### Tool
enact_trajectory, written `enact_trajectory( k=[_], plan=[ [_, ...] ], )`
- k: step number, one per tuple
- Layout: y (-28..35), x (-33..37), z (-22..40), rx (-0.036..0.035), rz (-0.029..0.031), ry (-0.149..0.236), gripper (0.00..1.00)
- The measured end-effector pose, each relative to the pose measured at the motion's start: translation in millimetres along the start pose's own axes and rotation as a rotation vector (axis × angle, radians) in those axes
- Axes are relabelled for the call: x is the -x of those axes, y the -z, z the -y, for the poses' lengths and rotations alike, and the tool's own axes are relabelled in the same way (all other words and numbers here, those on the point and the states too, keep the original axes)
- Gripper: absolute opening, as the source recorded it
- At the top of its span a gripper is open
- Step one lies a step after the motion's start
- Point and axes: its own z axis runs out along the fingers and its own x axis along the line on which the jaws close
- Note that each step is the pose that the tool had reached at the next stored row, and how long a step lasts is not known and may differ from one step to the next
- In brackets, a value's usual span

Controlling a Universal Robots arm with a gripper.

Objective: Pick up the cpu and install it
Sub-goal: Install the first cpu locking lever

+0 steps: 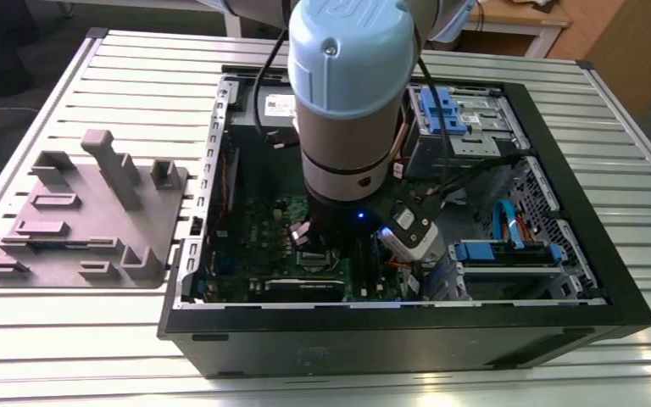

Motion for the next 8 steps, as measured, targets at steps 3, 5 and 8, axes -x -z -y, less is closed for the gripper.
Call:
enact_trajectory(
  k=[3,5,8],
  plan=[
    [0.2,-5.9,-2.6,0.0006,0.0,0.0,0.11],
    [0.6,-12.9,-6.1,0.0008,0.0002,-0.001,0.11],
    [1.3,-21.5,-11.0,0.0011,0.0004,-0.002,0.11]
  ],
)
